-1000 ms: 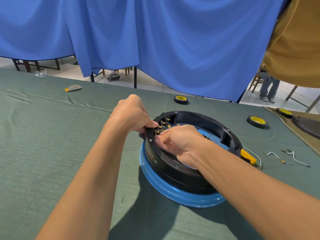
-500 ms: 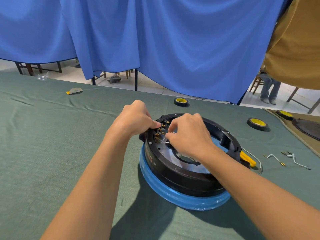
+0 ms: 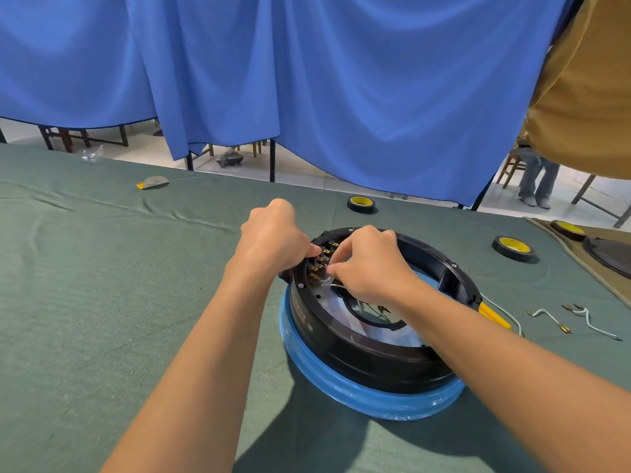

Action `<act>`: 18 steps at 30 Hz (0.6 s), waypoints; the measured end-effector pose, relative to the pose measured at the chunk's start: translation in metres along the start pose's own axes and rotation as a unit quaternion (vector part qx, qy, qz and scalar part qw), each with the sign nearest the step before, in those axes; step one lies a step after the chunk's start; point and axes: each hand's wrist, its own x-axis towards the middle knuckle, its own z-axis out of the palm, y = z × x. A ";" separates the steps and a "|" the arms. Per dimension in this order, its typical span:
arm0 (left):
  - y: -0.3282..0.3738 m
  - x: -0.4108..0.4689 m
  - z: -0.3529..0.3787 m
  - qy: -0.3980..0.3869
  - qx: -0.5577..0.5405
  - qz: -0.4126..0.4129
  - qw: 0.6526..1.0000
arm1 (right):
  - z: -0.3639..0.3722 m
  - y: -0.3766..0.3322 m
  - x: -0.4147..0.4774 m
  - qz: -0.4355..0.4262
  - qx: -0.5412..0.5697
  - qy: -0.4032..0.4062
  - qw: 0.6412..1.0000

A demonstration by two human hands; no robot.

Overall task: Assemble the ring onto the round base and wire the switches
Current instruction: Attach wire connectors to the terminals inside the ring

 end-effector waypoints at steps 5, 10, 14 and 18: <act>-0.001 0.000 0.000 0.000 0.000 -0.011 1.000 | 0.004 0.002 0.001 -0.006 -0.004 0.010 1.000; -0.003 0.001 -0.001 -0.008 0.000 -0.003 1.000 | 0.011 0.004 0.002 -0.017 -0.023 0.038 0.999; -0.004 0.002 0.000 -0.010 -0.001 -0.003 1.000 | 0.010 0.002 0.004 -0.016 -0.020 0.031 0.999; -0.002 0.001 0.002 0.000 -0.011 -0.005 1.000 | 0.009 -0.002 0.002 -0.030 -0.062 0.044 0.997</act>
